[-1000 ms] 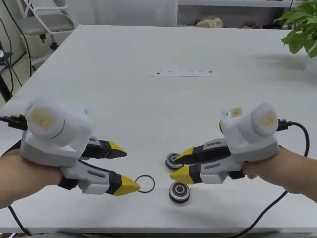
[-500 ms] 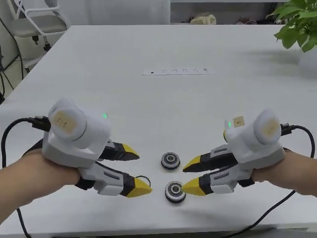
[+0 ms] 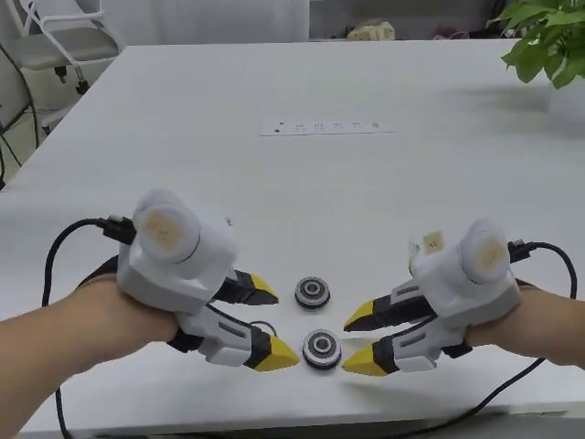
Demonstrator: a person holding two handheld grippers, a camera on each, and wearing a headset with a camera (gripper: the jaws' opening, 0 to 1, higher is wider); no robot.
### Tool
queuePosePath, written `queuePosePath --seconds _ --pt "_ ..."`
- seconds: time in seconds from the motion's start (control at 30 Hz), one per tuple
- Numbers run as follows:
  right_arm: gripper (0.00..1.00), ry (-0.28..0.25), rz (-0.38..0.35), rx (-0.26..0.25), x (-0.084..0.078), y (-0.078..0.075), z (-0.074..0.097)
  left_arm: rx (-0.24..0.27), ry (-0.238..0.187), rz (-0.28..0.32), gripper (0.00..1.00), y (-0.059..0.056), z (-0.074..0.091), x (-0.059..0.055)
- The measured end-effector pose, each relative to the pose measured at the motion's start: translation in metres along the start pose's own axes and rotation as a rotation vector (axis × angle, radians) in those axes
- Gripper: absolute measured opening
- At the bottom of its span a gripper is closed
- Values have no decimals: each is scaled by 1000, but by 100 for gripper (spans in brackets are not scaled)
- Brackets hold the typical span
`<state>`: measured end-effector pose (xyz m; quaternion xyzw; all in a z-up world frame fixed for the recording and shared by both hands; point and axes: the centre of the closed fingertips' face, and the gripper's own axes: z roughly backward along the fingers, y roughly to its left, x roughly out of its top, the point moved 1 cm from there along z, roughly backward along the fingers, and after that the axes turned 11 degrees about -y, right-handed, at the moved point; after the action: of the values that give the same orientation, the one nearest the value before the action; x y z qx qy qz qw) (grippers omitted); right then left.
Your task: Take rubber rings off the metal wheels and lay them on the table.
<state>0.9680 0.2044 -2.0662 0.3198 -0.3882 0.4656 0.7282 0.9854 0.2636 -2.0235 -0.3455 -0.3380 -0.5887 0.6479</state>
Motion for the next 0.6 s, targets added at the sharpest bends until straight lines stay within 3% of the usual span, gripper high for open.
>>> queuePosePath --seconds 0.6 --pt "26 -1 3 -15 -2 -1 -1 -48 50 -13 32 -9 -24 -5"
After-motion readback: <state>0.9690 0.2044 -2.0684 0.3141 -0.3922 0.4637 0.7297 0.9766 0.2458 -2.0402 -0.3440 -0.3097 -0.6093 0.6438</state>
